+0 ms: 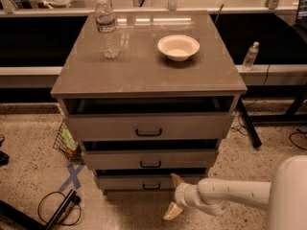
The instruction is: Open bottom drawer
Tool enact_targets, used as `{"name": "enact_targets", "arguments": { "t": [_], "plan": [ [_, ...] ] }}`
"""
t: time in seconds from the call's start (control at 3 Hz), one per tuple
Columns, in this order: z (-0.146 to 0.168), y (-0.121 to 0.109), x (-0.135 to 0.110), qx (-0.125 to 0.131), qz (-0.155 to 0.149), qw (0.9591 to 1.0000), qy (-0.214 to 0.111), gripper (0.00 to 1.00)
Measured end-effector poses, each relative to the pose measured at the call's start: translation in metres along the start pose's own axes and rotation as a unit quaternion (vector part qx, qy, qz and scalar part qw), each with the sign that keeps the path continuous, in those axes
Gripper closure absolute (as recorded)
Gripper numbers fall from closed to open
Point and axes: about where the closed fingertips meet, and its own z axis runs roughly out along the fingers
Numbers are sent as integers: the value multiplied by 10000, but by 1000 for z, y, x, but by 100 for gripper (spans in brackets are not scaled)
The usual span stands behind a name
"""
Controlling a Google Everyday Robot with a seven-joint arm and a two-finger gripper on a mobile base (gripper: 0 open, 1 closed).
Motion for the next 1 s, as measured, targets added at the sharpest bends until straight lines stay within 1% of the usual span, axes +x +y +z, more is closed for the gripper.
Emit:
{"name": "enact_targets", "arguments": {
  "t": [0.33,0.67,1.0],
  "plan": [
    [40,-4,16,-101,162,9998,-1,0],
    [68,-13,29,-148,334,9993,38,0],
    [80,-29,38,-125,382,9991,128,0]
  ]
}}
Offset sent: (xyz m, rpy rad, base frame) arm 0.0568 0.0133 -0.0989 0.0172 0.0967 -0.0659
